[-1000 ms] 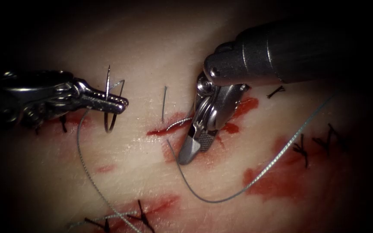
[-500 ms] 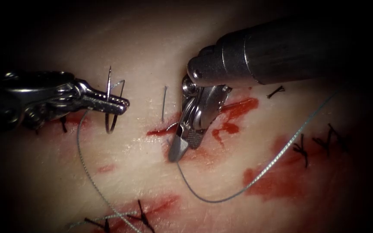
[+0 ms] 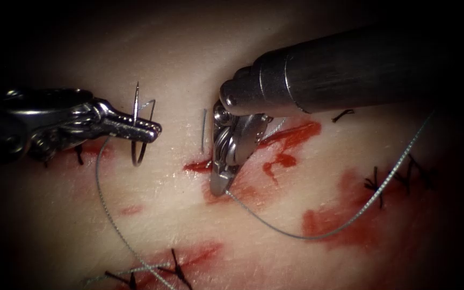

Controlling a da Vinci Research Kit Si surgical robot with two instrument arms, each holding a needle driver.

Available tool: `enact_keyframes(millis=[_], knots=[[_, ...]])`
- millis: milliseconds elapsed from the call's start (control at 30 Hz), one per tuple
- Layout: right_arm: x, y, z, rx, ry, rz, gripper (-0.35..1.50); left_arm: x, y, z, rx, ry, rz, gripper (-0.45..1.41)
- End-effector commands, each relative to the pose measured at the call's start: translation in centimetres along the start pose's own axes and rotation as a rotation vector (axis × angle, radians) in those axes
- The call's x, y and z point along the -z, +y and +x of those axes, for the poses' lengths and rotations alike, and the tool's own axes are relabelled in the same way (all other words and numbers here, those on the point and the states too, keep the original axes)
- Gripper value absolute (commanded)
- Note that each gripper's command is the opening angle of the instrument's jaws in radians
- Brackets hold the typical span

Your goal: Wound Closure

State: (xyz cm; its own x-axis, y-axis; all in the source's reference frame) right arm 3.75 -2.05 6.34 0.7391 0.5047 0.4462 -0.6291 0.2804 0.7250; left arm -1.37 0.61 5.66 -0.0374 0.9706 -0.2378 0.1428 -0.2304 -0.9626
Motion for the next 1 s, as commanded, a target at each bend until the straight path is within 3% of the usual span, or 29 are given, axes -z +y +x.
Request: enact_keyframes(millis=[33, 167, 367, 533, 767, 833, 1000], knots=[[0.02, 0.01, -0.03, 0.009, -0.004, -0.031, -0.35, -0.04, -0.05, -0.03, 0.0, 0.0, -0.001, -0.45], [0.25, 0.15, -0.26, 0.044, -0.019, -0.118, -0.35, -0.04, -0.05, -0.03, 0.0, 0.0, -0.001, -0.45], [0.54, 0.35, -0.56, 0.059, -0.027, -0.16, -0.35, -0.04, -0.05, -0.03, 0.0, 0.0, -0.001, -0.45], [0.82, 0.74, -1.18, 0.058, -0.001, -0.159, -0.35, -0.03, -0.05, -0.03, 0.001, -0.001, -0.002, -0.45], [0.98, 1.12, -1.57, 0.013, 0.026, -0.21, -0.35, -0.03, -0.07, -0.04, -0.001, -0.001, -0.001, -0.45], [1.06, 1.32, -1.82, 0.014, 0.021, -0.212, -0.35, -0.03, -0.06, -0.04, -0.001, -0.001, -0.001, -0.45], [1.21, 1.42, -2.02, 0.017, 0.003, -0.206, -0.35, -0.04, -0.06, -0.05, -0.002, -0.001, 0.0, -0.45]])
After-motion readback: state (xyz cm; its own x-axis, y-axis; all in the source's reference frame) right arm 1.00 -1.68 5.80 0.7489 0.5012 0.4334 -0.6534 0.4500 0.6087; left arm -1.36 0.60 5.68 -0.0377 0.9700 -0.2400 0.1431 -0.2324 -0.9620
